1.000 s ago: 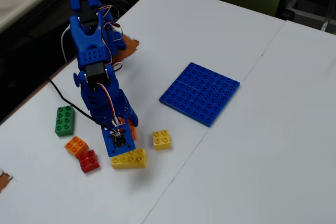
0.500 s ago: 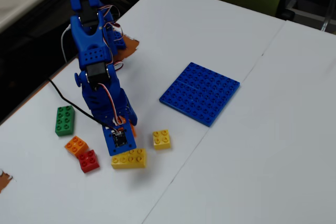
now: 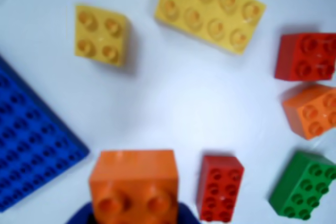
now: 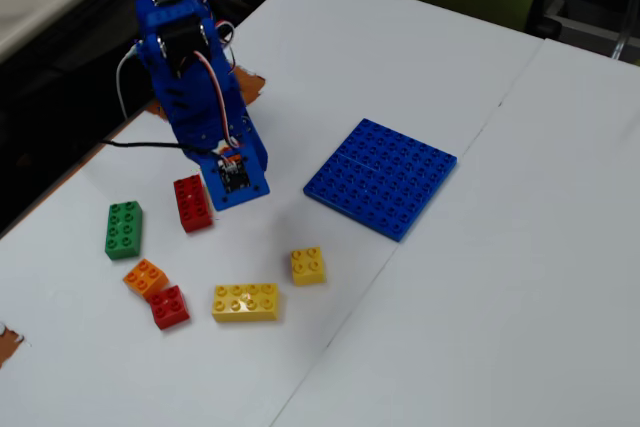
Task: Pick up the 2x4 orange block and go up the 8x8 blue block.
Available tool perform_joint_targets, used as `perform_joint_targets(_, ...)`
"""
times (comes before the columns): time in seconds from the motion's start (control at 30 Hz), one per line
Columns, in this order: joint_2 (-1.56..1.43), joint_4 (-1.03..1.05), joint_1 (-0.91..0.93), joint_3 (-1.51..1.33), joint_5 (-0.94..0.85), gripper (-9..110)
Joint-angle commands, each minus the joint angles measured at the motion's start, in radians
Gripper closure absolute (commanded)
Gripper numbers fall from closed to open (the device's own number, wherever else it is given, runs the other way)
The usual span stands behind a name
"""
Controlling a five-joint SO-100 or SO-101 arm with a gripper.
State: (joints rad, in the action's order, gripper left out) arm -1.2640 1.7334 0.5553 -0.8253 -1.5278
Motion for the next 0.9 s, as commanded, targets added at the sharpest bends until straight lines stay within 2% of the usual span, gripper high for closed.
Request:
perform_joint_targets(0.0, -0.118, 0.014, -0.066, 0.054, 0.057, 94)
perform_joint_targets(0.17, -0.193, 0.014, -0.184, 0.107, 0.144, 94)
perform_joint_targets(0.53, -0.259, -0.012, -0.445, 0.298, 0.063, 94)
perform_joint_targets(0.87, -0.106, -0.255, -0.578, 0.298, 0.19, 94)
